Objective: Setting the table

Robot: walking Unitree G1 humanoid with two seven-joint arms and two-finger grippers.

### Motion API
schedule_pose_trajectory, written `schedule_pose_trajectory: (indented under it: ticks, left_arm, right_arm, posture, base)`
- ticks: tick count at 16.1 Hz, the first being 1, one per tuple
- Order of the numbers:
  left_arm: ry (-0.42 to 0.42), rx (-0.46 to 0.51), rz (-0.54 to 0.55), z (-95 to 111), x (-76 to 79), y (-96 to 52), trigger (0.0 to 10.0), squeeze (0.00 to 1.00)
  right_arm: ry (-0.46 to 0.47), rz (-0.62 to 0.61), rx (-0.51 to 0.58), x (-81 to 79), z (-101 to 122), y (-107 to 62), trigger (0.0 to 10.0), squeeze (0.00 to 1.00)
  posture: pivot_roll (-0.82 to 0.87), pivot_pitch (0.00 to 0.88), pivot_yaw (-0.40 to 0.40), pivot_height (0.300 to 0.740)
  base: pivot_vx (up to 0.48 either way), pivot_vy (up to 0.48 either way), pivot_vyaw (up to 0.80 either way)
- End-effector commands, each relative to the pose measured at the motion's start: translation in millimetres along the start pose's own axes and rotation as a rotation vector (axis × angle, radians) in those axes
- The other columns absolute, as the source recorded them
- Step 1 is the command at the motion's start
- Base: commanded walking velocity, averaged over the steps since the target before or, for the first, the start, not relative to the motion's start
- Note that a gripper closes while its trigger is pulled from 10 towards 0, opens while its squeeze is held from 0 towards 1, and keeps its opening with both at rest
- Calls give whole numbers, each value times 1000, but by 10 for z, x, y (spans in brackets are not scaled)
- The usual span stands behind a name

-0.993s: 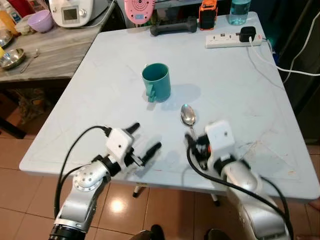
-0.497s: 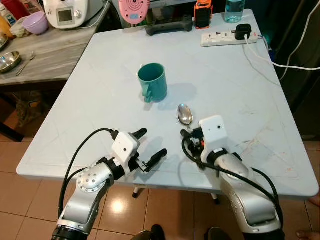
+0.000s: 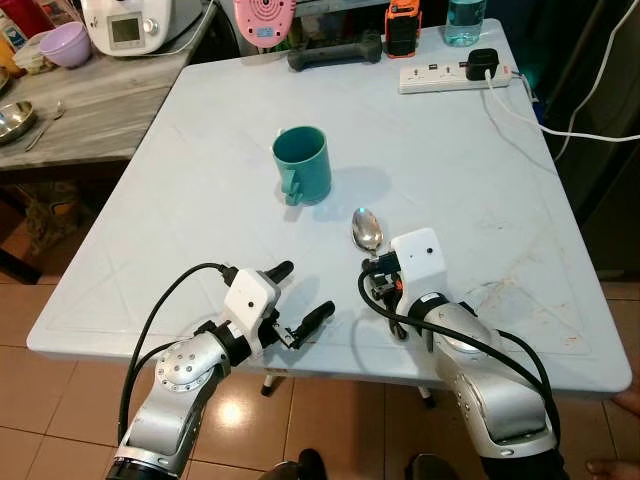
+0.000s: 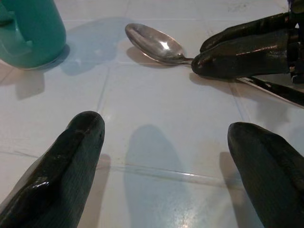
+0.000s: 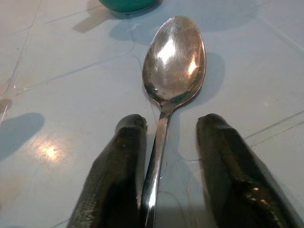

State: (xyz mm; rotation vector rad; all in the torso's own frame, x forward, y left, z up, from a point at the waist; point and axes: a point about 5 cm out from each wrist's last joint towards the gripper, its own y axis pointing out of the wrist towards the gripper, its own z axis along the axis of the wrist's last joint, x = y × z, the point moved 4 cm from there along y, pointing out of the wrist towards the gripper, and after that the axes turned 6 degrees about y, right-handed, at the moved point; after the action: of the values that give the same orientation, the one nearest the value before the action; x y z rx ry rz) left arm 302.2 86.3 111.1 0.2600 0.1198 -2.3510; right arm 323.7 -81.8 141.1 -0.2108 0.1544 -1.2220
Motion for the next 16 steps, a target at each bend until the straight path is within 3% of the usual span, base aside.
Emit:
schedule_pose_trajectory:
  ticks: [1, 10, 14, 16]
  left_arm:
    - [7, -13, 25, -22, -41, -63, 10000, 0]
    - [10, -14, 29, -13, -65, -63, 10000, 0]
    - [5, -10, 48, 32, -296, -130, 10000, 0]
    - [3, -22, 14, 19, -318, -166, 10000, 0]
  right_arm:
    - [46, 82, -82, -189, -179, 3, 0, 0]
    - [87, 96, -124, -197, -241, -3, 0, 0]
    - [69, 90, -124, -147, -259, 9, 0, 0]
    - [63, 87, -125, -128, -266, 13, 0, 0]
  posture:
    - [-232, 195, 182, 740]
    - [-229, 195, 186, 740]
    - [-224, 190, 179, 740]
    - [-225, 187, 178, 740]
  base:
    - [0, 0, 0]
    - [0, 0, 0]
    - [0, 0, 0]
    - [0, 0, 0]
